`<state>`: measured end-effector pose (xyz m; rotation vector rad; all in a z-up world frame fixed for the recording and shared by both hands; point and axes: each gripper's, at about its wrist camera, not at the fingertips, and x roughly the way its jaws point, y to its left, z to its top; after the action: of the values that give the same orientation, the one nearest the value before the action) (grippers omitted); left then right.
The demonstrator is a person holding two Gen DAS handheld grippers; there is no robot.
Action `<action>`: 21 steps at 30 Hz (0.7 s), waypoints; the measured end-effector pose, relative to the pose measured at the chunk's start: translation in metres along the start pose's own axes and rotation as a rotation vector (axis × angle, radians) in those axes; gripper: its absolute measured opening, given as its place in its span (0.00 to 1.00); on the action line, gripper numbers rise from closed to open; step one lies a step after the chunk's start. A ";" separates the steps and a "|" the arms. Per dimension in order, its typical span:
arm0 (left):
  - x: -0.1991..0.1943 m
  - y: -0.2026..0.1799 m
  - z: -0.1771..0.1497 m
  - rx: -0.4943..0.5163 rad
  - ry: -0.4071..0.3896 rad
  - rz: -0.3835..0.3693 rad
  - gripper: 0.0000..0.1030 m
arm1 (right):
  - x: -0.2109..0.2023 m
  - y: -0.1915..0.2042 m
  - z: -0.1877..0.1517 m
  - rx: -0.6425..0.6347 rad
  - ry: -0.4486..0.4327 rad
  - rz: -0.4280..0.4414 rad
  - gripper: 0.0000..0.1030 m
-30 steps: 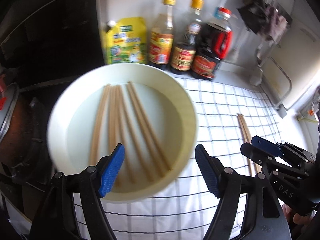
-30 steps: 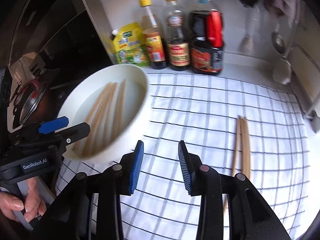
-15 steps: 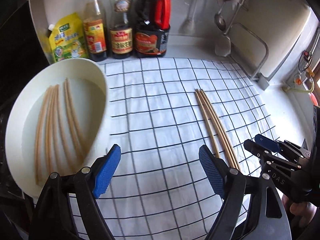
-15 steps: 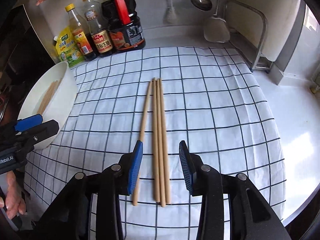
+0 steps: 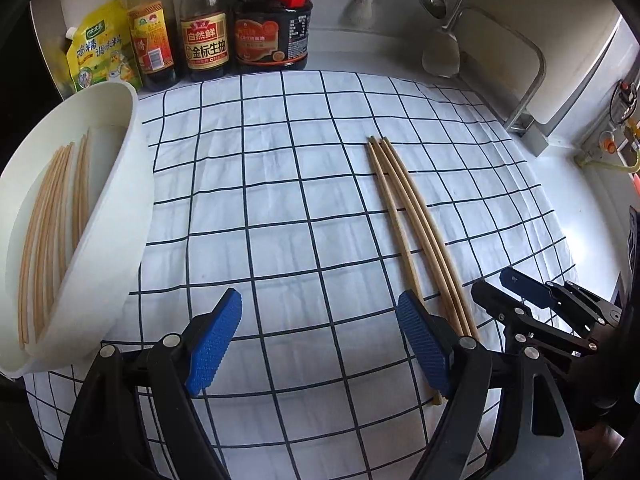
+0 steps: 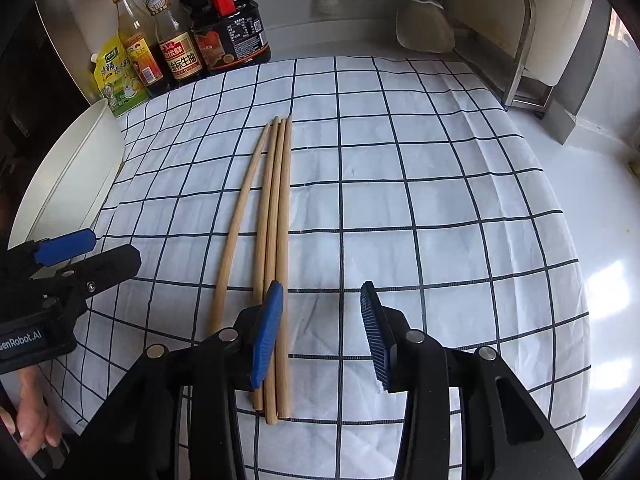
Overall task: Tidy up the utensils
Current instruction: 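Move both open tools back over the remaining chopsticks on the cloth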
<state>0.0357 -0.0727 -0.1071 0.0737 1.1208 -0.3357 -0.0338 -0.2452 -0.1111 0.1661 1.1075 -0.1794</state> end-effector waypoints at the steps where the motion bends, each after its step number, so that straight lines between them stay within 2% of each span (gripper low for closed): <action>1: 0.001 -0.002 0.000 0.000 0.003 0.002 0.77 | 0.002 0.000 0.000 -0.001 0.000 0.003 0.38; 21: 0.014 -0.010 0.000 -0.032 0.015 0.025 0.77 | 0.010 0.008 -0.001 -0.097 -0.005 0.012 0.38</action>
<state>0.0383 -0.0857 -0.1180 0.0618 1.1394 -0.2949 -0.0289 -0.2376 -0.1198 0.0856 1.1080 -0.1148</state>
